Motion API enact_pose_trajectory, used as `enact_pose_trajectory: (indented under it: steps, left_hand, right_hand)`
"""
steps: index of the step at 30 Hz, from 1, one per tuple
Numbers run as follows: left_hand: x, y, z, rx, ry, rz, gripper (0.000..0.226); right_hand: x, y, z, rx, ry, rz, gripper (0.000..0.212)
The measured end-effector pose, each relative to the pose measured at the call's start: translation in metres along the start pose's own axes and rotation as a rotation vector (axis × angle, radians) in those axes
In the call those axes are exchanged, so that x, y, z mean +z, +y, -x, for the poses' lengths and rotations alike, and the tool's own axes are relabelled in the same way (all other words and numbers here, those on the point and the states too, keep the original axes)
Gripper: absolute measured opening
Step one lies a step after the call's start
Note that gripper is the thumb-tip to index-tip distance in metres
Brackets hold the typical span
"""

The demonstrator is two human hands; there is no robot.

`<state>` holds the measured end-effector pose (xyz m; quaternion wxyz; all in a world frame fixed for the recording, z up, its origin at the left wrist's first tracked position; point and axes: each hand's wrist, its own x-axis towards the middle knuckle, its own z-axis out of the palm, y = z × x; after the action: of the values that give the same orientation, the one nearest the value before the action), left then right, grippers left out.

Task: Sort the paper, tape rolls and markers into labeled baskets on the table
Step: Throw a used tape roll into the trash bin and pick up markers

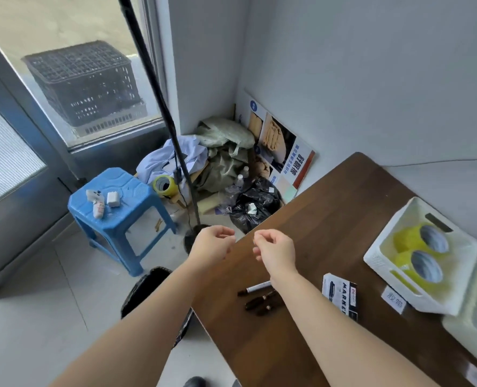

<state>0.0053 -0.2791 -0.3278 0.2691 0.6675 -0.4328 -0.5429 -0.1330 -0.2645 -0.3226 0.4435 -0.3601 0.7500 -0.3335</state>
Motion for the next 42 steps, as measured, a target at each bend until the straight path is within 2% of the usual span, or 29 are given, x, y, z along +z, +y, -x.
enact_pose_trajectory:
  steps: [5, 8, 13, 18, 23, 27, 29, 33, 37, 42]
  left_hand:
    - [0.051, -0.007, 0.009, 0.080, -0.199, -0.386, 0.024]
    - [0.073, -0.021, 0.015, 0.084, -0.300, -0.636, 0.031]
    - [0.096, -0.041, 0.021, 0.145, -0.294, -0.975, 0.042]
    - [0.105, -0.050, 0.034, 0.187, -0.239, -1.156, 0.034]
    - [0.099, -0.061, 0.038, 0.128, -0.236, -1.135, 0.023]
    - [0.094, -0.065, 0.035, 0.084, -0.246, -1.051, 0.016]
    - [0.089, -0.066, 0.033, 0.042, -0.250, -0.992, 0.019]
    - [0.073, -0.069, 0.030, -0.023, -0.235, -0.858, 0.015]
    - [0.054, -0.065, 0.033, -0.036, -0.156, -0.711, 0.009]
    - [0.020, -0.060, 0.037, -0.039, -0.019, -0.504, 0.004]
  right_hand:
    - [-0.043, 0.033, -0.002, 0.096, 0.092, 0.009, 0.013]
    - [-0.058, 0.059, 0.000, 0.190, 0.075, 0.050, 0.017]
    - [-0.075, 0.092, 0.007, 0.183, -0.009, 0.289, 0.027]
    - [-0.075, 0.113, 0.009, 0.189, -0.027, 0.408, 0.029]
    - [-0.063, 0.119, 0.009, 0.197, -0.046, 0.463, 0.019]
    - [-0.045, 0.117, 0.012, 0.241, -0.127, 0.662, 0.035]
    - [-0.036, 0.116, 0.012, 0.285, -0.145, 0.680, 0.037]
    - [-0.027, 0.110, 0.008, 0.309, -0.136, 0.590, 0.027]
    - [-0.022, 0.093, 0.012, 0.218, -0.131, 0.437, 0.013]
    - [-0.004, 0.069, 0.018, 0.086, -0.176, 0.291, 0.008]
